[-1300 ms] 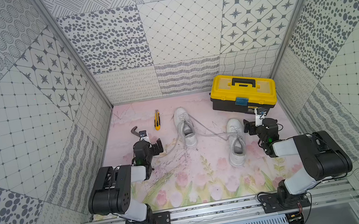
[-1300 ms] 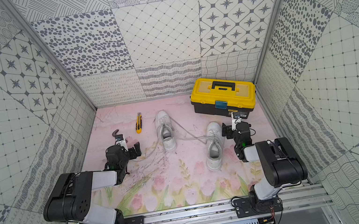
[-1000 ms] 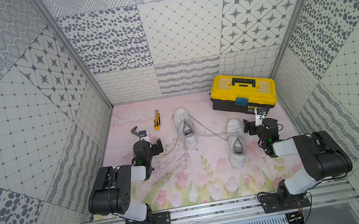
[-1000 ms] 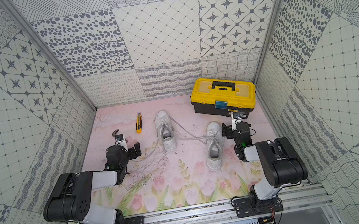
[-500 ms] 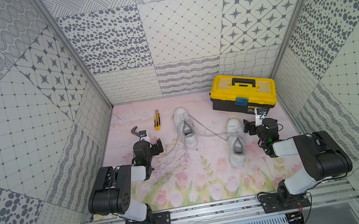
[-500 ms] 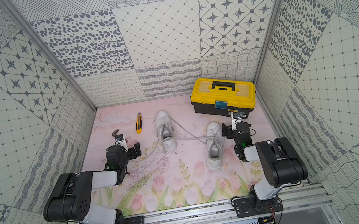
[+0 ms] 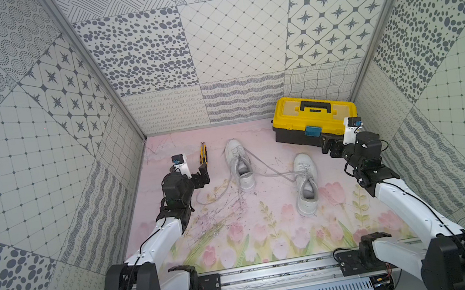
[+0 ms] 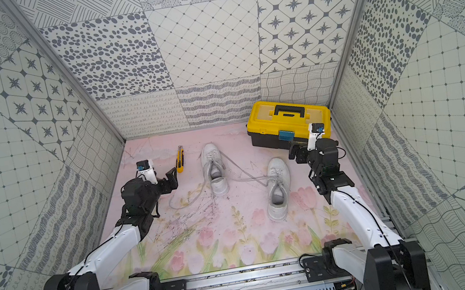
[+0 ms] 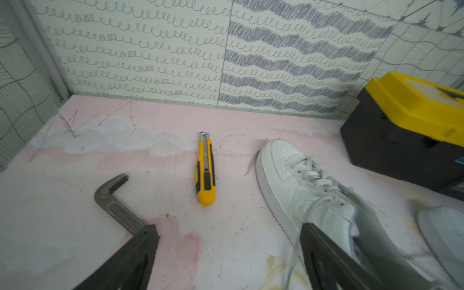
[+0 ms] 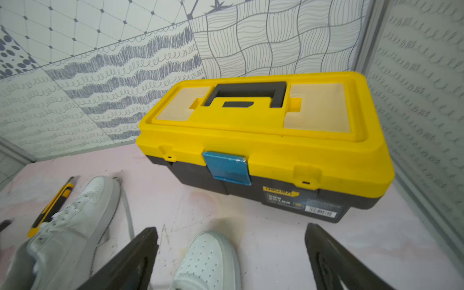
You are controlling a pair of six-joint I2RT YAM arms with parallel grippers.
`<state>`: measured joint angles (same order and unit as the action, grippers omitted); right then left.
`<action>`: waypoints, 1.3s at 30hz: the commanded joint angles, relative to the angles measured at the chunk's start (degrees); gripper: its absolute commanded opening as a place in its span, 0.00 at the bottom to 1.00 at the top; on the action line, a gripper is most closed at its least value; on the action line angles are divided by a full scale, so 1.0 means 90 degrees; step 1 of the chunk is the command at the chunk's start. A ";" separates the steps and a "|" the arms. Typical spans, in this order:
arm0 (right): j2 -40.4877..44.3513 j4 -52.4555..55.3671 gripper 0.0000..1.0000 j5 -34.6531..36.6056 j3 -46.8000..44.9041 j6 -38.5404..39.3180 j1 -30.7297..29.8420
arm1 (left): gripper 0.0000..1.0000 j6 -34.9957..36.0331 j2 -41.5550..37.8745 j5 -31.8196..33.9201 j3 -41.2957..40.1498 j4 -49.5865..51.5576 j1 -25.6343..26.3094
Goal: Tie the shoes
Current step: Adjust the shoelace on the shoe.
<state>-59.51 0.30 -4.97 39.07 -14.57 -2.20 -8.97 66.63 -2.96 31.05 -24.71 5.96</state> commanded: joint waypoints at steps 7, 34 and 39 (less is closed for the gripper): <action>0.0419 0.3018 0.97 -0.1236 0.0206 -0.0647 -0.0257 | 0.76 -0.0711 0.0005 -0.1193 -0.0176 0.2030 0.1413; 0.0453 0.2863 0.97 -0.1071 -0.0327 -0.0707 -0.0772 | 0.44 -0.0557 0.3024 -0.1268 0.1248 0.2082 0.2180; 0.0358 0.2864 0.97 -0.1186 -0.0309 -0.0701 -0.0809 | 0.34 -0.0517 0.3137 -0.1024 0.1287 0.2118 0.2180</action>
<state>-55.53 28.47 -15.05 36.60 -20.84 -8.86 -14.90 93.84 -14.17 41.71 -6.85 25.43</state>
